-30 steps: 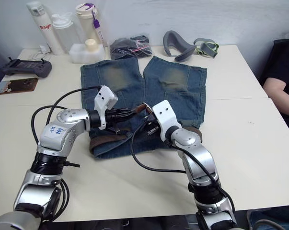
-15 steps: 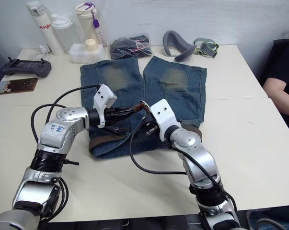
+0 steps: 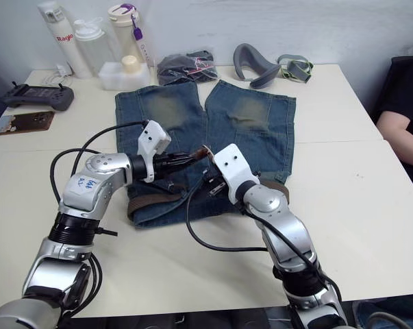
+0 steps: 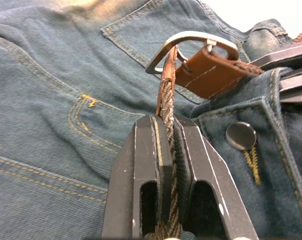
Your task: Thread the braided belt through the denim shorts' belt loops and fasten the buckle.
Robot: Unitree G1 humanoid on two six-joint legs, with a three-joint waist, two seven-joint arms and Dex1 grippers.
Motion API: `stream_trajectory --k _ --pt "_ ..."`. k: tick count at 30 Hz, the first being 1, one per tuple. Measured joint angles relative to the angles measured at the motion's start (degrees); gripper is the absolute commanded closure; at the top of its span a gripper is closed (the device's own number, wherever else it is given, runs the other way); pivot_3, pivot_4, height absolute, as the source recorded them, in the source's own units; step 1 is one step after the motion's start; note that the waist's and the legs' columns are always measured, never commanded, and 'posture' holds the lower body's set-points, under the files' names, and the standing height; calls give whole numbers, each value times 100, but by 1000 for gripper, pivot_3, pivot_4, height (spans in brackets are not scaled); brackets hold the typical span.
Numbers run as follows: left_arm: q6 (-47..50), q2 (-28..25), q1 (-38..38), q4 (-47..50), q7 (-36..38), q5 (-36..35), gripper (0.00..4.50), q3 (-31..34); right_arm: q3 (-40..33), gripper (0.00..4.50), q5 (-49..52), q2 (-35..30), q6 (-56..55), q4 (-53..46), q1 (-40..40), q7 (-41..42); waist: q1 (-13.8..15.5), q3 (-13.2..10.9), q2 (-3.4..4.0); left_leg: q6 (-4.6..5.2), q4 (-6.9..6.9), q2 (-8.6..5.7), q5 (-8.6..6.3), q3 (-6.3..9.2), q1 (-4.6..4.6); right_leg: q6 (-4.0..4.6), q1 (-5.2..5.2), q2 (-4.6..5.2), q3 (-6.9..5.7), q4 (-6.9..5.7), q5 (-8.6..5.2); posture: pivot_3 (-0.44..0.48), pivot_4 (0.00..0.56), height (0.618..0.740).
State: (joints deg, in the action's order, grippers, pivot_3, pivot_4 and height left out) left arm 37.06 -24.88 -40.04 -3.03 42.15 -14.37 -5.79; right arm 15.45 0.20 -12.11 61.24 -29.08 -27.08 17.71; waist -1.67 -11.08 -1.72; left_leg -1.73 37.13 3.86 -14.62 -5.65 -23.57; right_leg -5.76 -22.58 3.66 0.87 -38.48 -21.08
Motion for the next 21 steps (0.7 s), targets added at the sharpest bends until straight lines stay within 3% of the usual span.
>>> stream_trajectory --k 8,21 --pt "16 151 -28 -6 -18 7 4500 -91 75 4483 45 -266 7 12 -59 152 5 0 0 1 1 -1 -1 0 -1 0 0 1 0 2 0 0 150 740" --pt "-700 582 -284 -762 263 415 4500 -645 401 4483 382 -1459 14 -7 -229 1168 9 0 0 5 2 -2 -3 0 -2 -1 2 0 -1 13 1 0 150 740"
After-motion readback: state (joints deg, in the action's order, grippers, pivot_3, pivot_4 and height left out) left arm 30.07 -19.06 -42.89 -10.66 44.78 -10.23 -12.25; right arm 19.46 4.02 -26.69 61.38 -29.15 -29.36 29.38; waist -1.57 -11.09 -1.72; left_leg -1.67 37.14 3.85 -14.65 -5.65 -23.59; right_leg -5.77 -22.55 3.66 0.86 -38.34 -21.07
